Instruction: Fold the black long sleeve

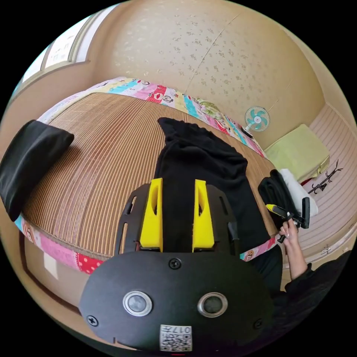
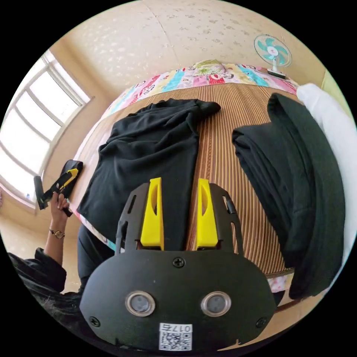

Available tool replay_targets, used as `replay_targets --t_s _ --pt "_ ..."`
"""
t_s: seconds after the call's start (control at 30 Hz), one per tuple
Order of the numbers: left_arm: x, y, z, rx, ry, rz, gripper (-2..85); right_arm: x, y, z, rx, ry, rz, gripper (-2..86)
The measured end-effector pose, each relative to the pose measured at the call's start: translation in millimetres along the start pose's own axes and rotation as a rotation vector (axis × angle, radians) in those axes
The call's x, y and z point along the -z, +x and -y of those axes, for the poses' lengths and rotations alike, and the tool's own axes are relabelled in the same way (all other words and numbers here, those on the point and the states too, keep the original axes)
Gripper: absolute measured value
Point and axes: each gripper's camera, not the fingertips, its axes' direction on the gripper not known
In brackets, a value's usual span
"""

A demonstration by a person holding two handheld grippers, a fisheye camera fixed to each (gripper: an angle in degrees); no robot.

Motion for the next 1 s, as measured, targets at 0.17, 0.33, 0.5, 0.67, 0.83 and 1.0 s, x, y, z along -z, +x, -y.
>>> replay_targets --t_s 0.17,0.33,0.5,0.67,0.83,1.0 --pt "18.8 -39.3 -99.8 0.071 -0.178 0.116 11.4 21.6 23.7 -106.0 -0.054 -0.048 0.146 8.1" --pt "54.7 -57.2 -115.8 0.195 -0.257 -0.054 2.5 51.5 34.2 -128.5 -0.041 -0.128 0.382 3.6" --pt "169.6 -67.2 -113.7 0.064 0.055 -0.674 -0.4 177.0 20.0 -149.2 0.133 0.107 0.825 2.7" --pt "267.1 -52.0 -81.2 -0.046 0.377 -0.679 -0.9 263.4 -6.6 -145.1 0.346 0.363 0.874 2.6" --pt "200.0 -68.1 18.0 0.118 0.412 -0.669 -0.8 236.5 -2.7 -49.9 0.071 0.401 0.462 3.0" --pt "91.8 -80.0 127.9 0.206 0.122 -0.387 2.4 128.8 -39.7 85.6 0.095 0.319 0.167 5.7"
